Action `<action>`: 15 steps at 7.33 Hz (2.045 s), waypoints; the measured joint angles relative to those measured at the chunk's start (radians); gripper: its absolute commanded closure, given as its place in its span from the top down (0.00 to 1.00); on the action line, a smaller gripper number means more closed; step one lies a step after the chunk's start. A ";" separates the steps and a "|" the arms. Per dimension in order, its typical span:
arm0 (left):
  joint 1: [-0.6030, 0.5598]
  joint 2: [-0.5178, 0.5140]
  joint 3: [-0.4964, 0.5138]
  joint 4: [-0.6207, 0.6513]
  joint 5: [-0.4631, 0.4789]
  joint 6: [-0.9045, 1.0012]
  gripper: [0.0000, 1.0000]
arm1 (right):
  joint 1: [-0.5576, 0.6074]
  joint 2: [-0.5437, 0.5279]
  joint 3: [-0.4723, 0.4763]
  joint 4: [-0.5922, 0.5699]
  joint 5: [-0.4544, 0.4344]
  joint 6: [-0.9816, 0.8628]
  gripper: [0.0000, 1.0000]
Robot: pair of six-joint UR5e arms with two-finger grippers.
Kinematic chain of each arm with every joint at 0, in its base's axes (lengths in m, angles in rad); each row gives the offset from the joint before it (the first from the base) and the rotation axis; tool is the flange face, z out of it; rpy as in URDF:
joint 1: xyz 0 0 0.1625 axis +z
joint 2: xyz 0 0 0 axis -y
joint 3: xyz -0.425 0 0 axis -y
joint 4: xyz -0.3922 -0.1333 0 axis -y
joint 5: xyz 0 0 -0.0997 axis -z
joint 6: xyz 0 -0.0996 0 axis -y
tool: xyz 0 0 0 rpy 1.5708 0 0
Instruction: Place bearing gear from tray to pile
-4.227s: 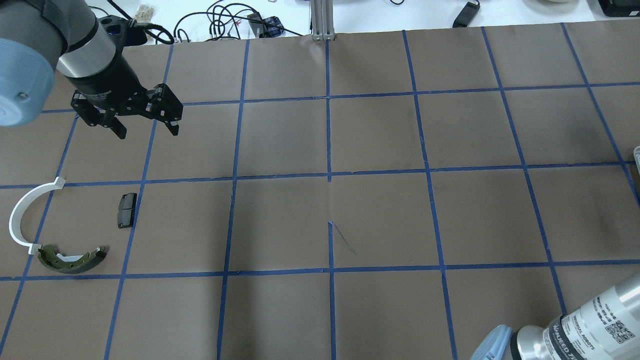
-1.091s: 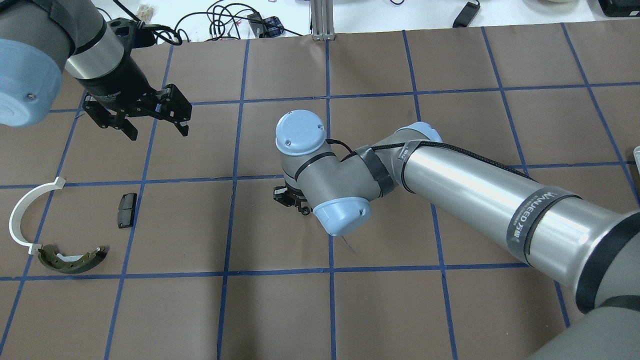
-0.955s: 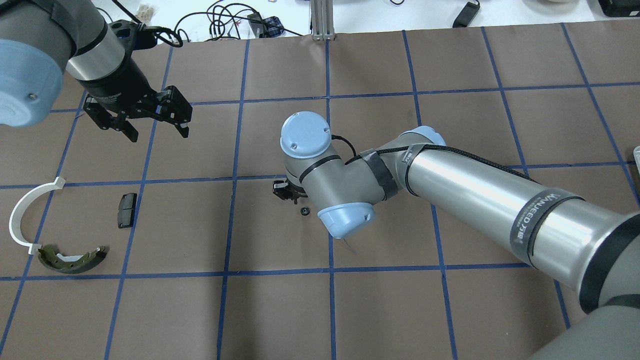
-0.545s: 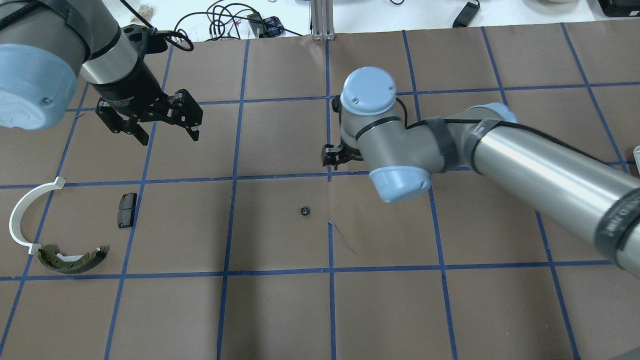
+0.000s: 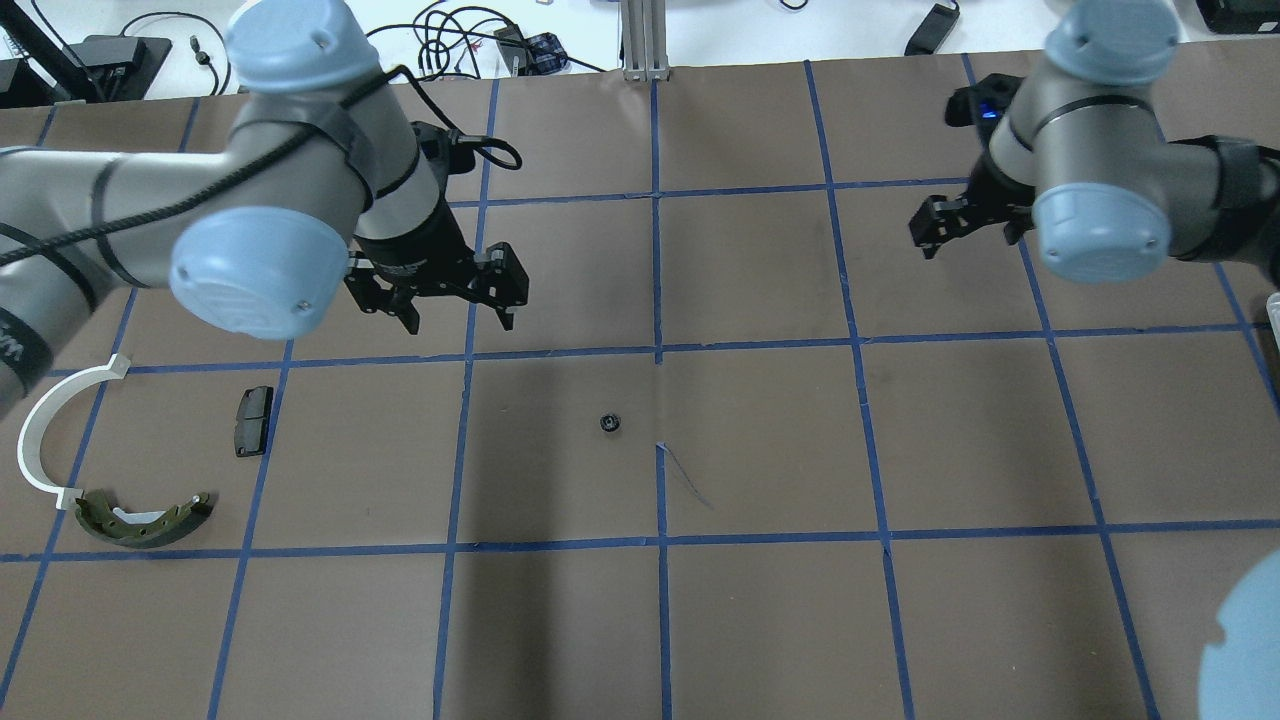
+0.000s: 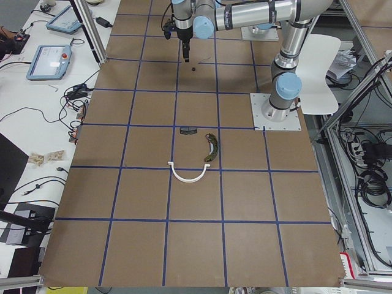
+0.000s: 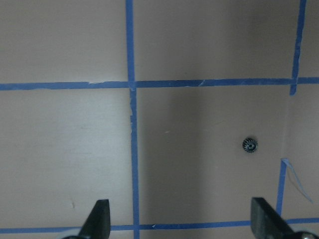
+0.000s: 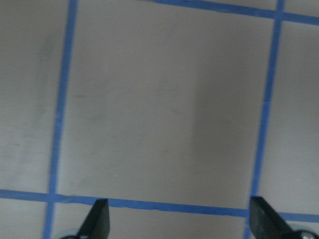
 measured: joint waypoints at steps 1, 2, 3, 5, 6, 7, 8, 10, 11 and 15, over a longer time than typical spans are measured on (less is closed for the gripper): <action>-0.035 -0.027 -0.047 0.087 0.000 -0.019 1.00 | -0.087 0.002 -0.020 0.009 -0.005 -0.086 1.00; -0.066 -0.055 -0.093 0.175 0.000 -0.032 1.00 | -0.171 0.006 -0.031 0.013 -0.017 -0.157 1.00; -0.095 -0.081 -0.126 0.246 -0.001 -0.048 1.00 | -0.251 0.021 -0.038 0.013 -0.027 -0.219 1.00; -0.146 -0.138 -0.149 0.308 -0.002 -0.072 1.00 | -0.410 0.097 -0.056 0.005 -0.029 -0.325 1.00; -0.161 -0.165 -0.151 0.328 -0.002 -0.075 1.00 | -0.464 0.148 -0.090 0.001 -0.027 -0.374 1.00; -0.170 -0.188 -0.151 0.339 -0.002 -0.076 1.00 | -0.494 0.206 -0.145 -0.001 -0.028 -0.420 1.00; -0.178 -0.207 -0.152 0.344 -0.002 -0.075 1.00 | -0.515 0.263 -0.202 -0.002 -0.030 -0.455 1.00; -0.187 -0.244 -0.152 0.373 -0.004 -0.074 0.97 | -0.553 0.335 -0.273 -0.003 -0.029 -0.496 0.96; -0.187 -0.260 -0.151 0.399 -0.011 -0.074 0.94 | -0.561 0.346 -0.291 -0.004 -0.030 -0.512 0.84; -0.188 -0.286 -0.153 0.420 -0.024 -0.077 0.14 | -0.572 0.366 -0.311 -0.026 -0.046 -0.543 0.74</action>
